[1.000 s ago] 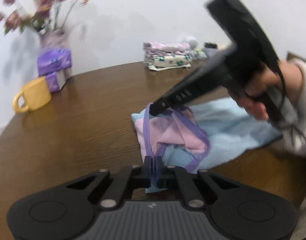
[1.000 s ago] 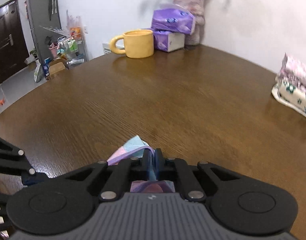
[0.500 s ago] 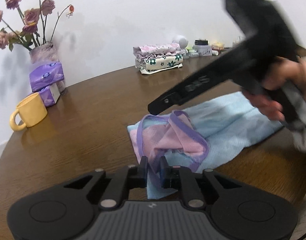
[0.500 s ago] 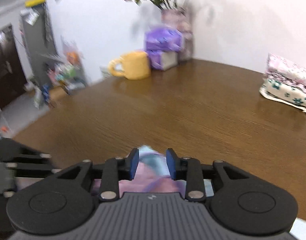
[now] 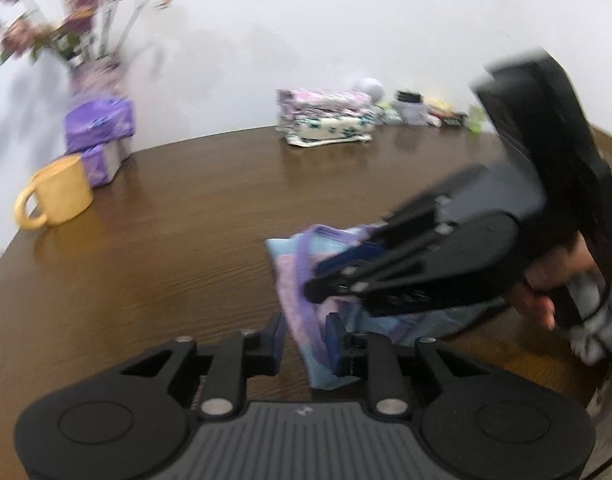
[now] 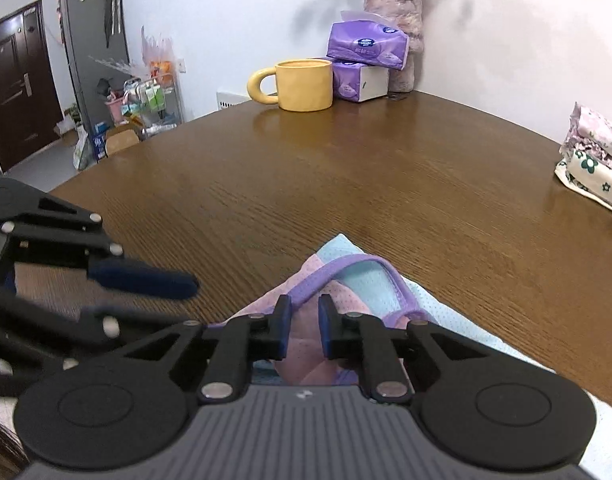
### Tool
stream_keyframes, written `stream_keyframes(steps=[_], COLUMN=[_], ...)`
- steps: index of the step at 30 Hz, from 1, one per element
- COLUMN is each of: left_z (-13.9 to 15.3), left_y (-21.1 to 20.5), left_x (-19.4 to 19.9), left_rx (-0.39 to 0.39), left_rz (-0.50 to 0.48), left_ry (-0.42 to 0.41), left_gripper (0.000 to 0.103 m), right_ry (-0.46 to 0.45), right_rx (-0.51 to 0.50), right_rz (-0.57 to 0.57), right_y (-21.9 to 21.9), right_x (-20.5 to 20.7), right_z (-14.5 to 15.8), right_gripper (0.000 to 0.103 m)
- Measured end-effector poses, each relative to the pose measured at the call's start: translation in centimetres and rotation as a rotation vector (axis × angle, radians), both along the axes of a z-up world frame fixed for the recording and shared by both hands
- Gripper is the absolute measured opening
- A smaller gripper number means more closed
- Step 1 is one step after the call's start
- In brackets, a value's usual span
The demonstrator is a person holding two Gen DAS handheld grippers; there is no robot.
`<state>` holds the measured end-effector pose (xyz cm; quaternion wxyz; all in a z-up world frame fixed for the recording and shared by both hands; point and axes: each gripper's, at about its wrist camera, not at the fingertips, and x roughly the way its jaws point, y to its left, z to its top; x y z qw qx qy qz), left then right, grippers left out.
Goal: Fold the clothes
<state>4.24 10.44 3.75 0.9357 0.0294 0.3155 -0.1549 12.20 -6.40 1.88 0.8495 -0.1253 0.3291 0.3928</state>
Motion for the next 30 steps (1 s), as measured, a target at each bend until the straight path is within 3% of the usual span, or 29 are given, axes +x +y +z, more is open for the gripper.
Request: stream_keyframes(steps=[5,9,17,30], left_z=[0.1,-0.2,-0.9,-1.2], left_y=[2.6,3.2,3.0,1.0], left_x=[1.3,2.7,4.0,5.0], left_rx=[-0.147,-0.213,-0.228,-0.162], left_rz=[0.086,0.119,0.124,0.081], left_ry=[0.049,0.091,0.130,0.140], left_gripper=[0.023,0.023,0.023,0.022], right_ry=[-0.011,-0.014,-0.065,-0.033], right_rx=[0.008,0.021,0.078,0.016], right_rz=[-0.011,-0.026,-0.079,-0.123], right_y=[-0.2,0.0,-2.0,-4.1], right_x=[-0.3,-0.3,-1.2,-1.2], right_z=[-0.1,-0.2,1.7,0.5], right_gripper=[0.014,0.015,0.017,0.017])
